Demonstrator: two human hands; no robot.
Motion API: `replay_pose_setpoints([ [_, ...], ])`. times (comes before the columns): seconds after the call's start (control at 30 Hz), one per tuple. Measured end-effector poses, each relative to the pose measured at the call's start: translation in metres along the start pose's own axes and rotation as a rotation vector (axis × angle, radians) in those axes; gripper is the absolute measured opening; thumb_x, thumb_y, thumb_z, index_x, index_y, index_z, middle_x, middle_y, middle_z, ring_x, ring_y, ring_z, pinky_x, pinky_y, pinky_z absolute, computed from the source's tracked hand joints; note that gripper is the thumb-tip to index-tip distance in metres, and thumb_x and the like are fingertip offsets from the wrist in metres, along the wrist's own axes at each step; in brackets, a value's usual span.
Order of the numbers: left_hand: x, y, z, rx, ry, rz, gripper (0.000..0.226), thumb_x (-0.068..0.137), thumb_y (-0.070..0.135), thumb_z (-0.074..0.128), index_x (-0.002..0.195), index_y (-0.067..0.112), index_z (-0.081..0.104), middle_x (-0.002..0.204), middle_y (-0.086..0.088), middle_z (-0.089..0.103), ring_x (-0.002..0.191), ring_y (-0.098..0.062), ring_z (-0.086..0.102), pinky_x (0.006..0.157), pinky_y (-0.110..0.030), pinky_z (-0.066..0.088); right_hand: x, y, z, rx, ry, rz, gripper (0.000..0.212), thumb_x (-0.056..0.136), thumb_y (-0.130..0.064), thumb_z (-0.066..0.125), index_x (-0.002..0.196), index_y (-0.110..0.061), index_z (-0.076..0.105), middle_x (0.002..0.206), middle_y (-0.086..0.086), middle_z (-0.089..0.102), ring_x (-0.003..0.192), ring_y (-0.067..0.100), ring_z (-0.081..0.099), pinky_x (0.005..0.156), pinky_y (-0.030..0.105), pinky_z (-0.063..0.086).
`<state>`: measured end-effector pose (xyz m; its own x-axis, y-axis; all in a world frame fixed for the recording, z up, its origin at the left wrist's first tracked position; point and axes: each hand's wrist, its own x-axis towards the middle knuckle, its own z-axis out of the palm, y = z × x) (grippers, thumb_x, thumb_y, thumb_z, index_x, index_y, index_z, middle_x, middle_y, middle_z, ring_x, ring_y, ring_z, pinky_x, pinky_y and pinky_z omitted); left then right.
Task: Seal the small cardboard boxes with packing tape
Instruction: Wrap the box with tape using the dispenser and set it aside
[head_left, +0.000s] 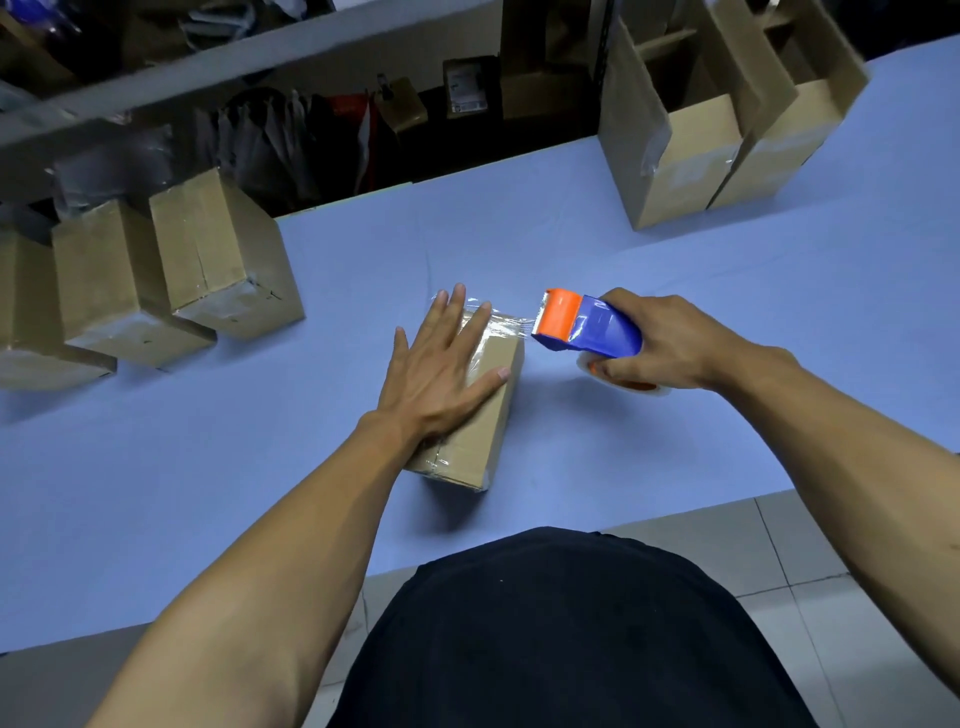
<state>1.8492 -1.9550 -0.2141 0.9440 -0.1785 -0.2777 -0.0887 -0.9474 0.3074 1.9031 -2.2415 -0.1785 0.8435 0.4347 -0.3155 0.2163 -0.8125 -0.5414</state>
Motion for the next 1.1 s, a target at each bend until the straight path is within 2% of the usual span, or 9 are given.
replay_pose_setpoints([
  [0.07,-0.001,0.001,-0.003,0.006,-0.011,-0.023,0.072,0.095,0.069,0.032,0.156,0.044,0.002,0.164,0.014,-0.018,0.152,-0.015,-0.018,0.117,-0.065,0.004,-0.004,0.004,0.003,0.001,-0.016,0.010,0.041,0.082,-0.051,0.072,0.105,-0.030,0.047,0.080,-0.013,0.059,0.071,0.010,0.058,0.060,0.028,0.043],
  [0.13,0.000,0.003,-0.004,0.048,-0.014,-0.032,0.070,0.096,0.069,0.029,0.156,0.045,0.002,0.165,0.014,-0.017,0.152,-0.021,-0.019,0.114,-0.069,0.003,-0.005,0.005,0.005,-0.024,-0.032,0.033,0.041,0.082,-0.050,0.071,0.107,-0.029,0.047,0.081,-0.013,0.059,0.072,0.015,0.058,0.060,0.030,0.043],
  [0.27,0.003,0.009,-0.002,0.262,0.028,0.038,0.071,0.099,0.063,0.019,0.159,0.029,0.003,0.167,0.004,-0.013,0.152,-0.021,-0.020,0.114,-0.067,-0.006,0.004,0.001,0.009,-0.194,-0.027,0.049,0.045,0.081,-0.047,0.069,0.114,-0.024,0.048,0.098,-0.003,0.063,0.083,0.026,0.056,0.067,0.034,0.046],
  [0.33,0.007,0.015,-0.001,0.283,0.060,0.161,0.068,0.100,0.054,0.019,0.159,0.020,0.016,0.168,0.000,-0.001,0.154,-0.022,-0.005,0.119,-0.062,0.001,0.008,-0.007,0.007,-0.286,-0.047,0.062,0.047,0.080,-0.044,0.068,0.115,-0.021,0.047,0.102,0.004,0.064,0.083,0.029,0.053,0.065,0.034,0.042],
  [0.43,0.010,0.026,0.006,0.253,0.053,0.344,0.062,0.099,0.040,0.021,0.156,0.015,0.030,0.165,-0.002,0.020,0.153,-0.026,0.016,0.120,-0.055,0.015,0.009,-0.027,0.001,-0.378,-0.081,0.106,0.044,0.080,-0.038,0.068,0.110,-0.017,0.045,0.095,0.007,0.058,0.080,0.030,0.051,0.065,0.031,0.036],
  [0.57,0.009,0.033,0.014,0.255,0.031,0.291,0.074,0.096,0.053,0.019,0.157,0.010,0.023,0.166,-0.003,0.016,0.153,-0.025,0.012,0.122,-0.053,0.011,0.009,-0.064,-0.003,-0.546,-0.040,0.179,0.036,0.081,-0.028,0.067,0.098,-0.015,0.038,0.083,0.004,0.044,0.075,0.028,0.047,0.066,0.031,0.035],
  [0.7,0.004,0.030,0.012,0.162,0.001,0.205,0.076,0.095,0.049,0.028,0.159,0.012,0.010,0.167,0.000,0.002,0.154,-0.021,-0.001,0.121,-0.048,-0.001,0.015,-0.088,0.000,-0.594,-0.002,0.183,0.024,0.081,-0.018,0.063,0.093,-0.014,0.043,0.067,0.000,0.034,0.073,0.027,0.047,0.064,0.029,0.032],
  [0.93,0.002,0.035,0.011,0.146,-0.010,0.178,0.079,0.091,0.045,0.031,0.159,0.012,0.008,0.167,-0.002,-0.001,0.154,-0.021,-0.003,0.122,-0.049,-0.001,0.024,-0.098,-0.005,-0.697,-0.004,0.138,0.020,0.081,-0.018,0.064,0.092,-0.015,0.047,0.067,0.001,0.036,0.071,0.025,0.049,0.063,0.028,0.034],
  [1.1,0.001,0.037,0.012,0.133,0.035,0.158,0.077,0.088,0.042,0.034,0.158,0.016,0.017,0.167,0.002,0.008,0.154,-0.018,0.003,0.121,-0.048,0.002,0.015,-0.088,0.000,-0.752,-0.046,0.168,0.022,0.081,-0.019,0.066,0.092,-0.017,0.047,0.067,0.000,0.036,0.074,0.024,0.050,0.066,0.029,0.036],
])
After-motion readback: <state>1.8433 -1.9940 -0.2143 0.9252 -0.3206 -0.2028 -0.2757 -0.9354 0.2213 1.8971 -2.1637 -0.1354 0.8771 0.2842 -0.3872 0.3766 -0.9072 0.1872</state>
